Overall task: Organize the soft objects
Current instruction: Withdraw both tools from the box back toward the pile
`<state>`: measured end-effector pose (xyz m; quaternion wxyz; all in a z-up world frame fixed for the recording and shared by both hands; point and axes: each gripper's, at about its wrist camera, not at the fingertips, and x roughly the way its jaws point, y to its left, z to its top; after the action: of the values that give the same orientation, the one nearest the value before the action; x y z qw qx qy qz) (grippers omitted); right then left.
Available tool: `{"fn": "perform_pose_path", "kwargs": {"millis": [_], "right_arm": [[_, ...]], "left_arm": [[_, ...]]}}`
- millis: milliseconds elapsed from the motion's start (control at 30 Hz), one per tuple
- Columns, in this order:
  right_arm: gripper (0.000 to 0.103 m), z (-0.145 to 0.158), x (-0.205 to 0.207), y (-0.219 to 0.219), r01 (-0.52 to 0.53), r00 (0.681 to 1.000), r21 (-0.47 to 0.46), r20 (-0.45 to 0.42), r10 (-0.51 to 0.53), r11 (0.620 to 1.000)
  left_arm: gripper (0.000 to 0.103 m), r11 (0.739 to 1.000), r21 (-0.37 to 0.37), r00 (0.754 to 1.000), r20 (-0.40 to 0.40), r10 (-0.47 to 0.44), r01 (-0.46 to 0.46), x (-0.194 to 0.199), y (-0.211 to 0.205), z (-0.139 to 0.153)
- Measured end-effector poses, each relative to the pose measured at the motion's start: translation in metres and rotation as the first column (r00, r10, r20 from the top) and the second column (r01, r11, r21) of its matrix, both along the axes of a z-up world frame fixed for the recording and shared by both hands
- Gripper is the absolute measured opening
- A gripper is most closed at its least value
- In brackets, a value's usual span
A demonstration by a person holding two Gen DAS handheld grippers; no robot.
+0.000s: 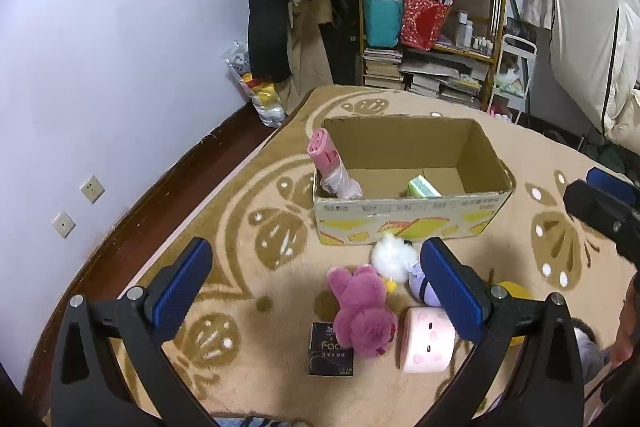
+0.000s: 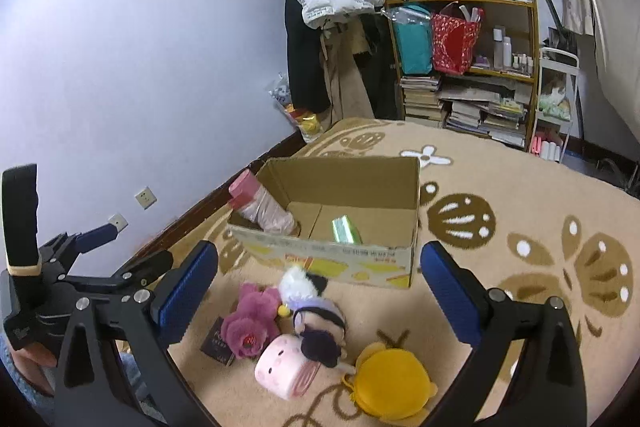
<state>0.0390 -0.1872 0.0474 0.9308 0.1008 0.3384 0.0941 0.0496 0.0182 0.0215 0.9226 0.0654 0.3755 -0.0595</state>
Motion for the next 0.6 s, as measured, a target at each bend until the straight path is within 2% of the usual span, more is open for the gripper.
{"fn": "perform_pose_path", "kwargs": {"millis": [267,600], "right_arm": [[0.103,-0.025,0.001,0.012,-0.023,0.999,-0.047,-0.028,0.022,0.999],[0.103,-0.058,0.018,0.013,-0.042,0.993,-0.029,-0.111,0.039,0.999]], "left_arm": [[0.103,0.998,-0.029,0.995,-0.091,0.048,-0.051,0.016,0.014,-0.033],[0.103,0.994,-0.082,0.987,-0.151,0.061,-0.074,0.033,0.023,-0.051]]}}
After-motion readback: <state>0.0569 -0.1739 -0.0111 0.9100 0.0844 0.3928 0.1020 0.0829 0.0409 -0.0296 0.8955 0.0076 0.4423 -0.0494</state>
